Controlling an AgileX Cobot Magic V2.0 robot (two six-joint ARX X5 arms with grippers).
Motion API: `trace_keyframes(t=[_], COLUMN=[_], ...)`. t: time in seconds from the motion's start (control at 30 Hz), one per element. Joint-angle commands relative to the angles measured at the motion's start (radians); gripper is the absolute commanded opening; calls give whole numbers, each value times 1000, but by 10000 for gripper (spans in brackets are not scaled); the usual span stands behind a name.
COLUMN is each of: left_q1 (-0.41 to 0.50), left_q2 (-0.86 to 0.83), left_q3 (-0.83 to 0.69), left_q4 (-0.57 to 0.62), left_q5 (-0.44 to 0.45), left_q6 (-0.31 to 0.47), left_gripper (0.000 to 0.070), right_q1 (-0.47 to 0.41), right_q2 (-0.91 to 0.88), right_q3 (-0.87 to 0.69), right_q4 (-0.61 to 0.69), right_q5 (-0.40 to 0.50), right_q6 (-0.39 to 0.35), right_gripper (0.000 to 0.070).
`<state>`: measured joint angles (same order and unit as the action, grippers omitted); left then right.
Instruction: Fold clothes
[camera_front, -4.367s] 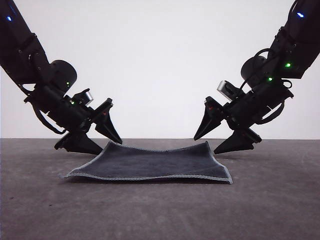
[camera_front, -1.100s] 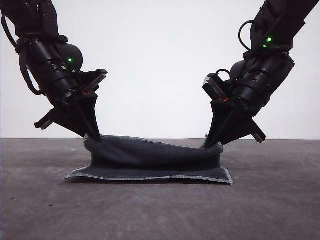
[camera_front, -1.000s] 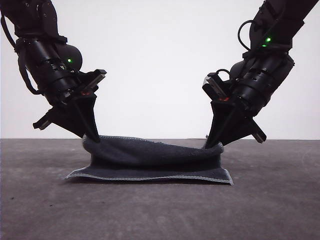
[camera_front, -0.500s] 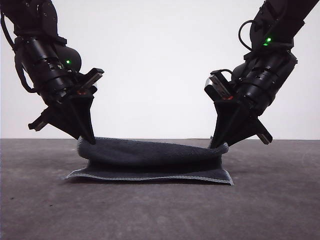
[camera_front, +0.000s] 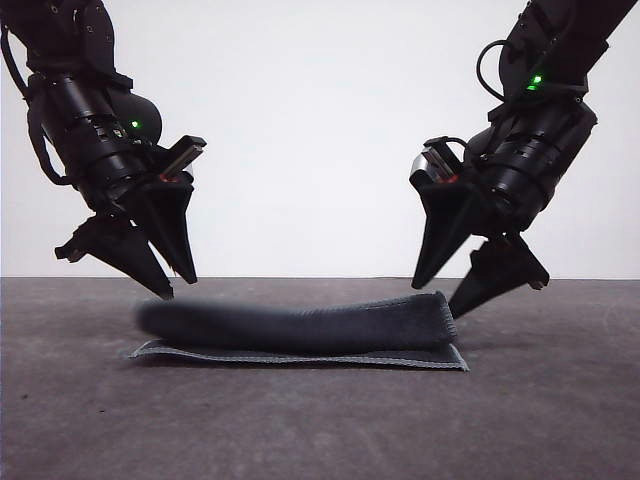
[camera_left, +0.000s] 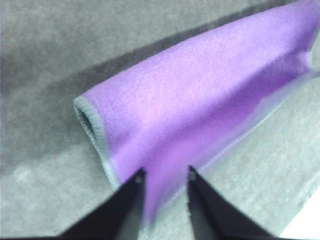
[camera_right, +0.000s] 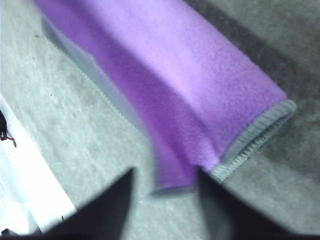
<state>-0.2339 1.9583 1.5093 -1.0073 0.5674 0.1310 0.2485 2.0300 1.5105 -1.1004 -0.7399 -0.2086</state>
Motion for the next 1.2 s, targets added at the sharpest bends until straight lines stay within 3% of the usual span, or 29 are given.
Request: trace_keyframes(t=[0.0, 0.2, 0.27, 0.37, 0.4, 0.47, 0.63, 0.77, 1.0, 1.17], left_q1=[-4, -4, -2, 2, 4, 5, 5, 5, 5, 4], left_q2=[9, 9, 9, 9, 9, 8, 7, -10, -110, -215], left_q3=[19, 19, 19, 19, 19, 19, 19, 19, 19, 19], left_q4=[-3, 12, 25, 45, 51, 60, 76, 96, 139, 103], left_q5=[2, 2, 3, 3, 2, 2, -10, -69, -293, -317], left_q6=[10, 11, 11, 16, 18, 30, 36, 35, 5, 4], left_gripper=[205, 203, 202, 157, 105, 0, 4, 4, 4, 4], right_q1=[4, -2, -7, -17, -20, -29, -47, -56, -55, -34], right_q2=[10, 10, 10, 8, 8, 2, -29, -77, -185, -285], right_q3=[22, 22, 22, 22, 22, 22, 22, 22, 21, 19], right_q4=[-4, 28, 46, 71, 77, 88, 140, 173, 208, 174], right_q5=[-4, -4, -4, -4, -3, 0, 11, 36, 173, 303], right_q6=[-13, -16, -17, -21, -26, -40, -38, -36, -31, -28], right_gripper=[390, 389, 353, 144, 62, 0, 0, 0, 0, 0])
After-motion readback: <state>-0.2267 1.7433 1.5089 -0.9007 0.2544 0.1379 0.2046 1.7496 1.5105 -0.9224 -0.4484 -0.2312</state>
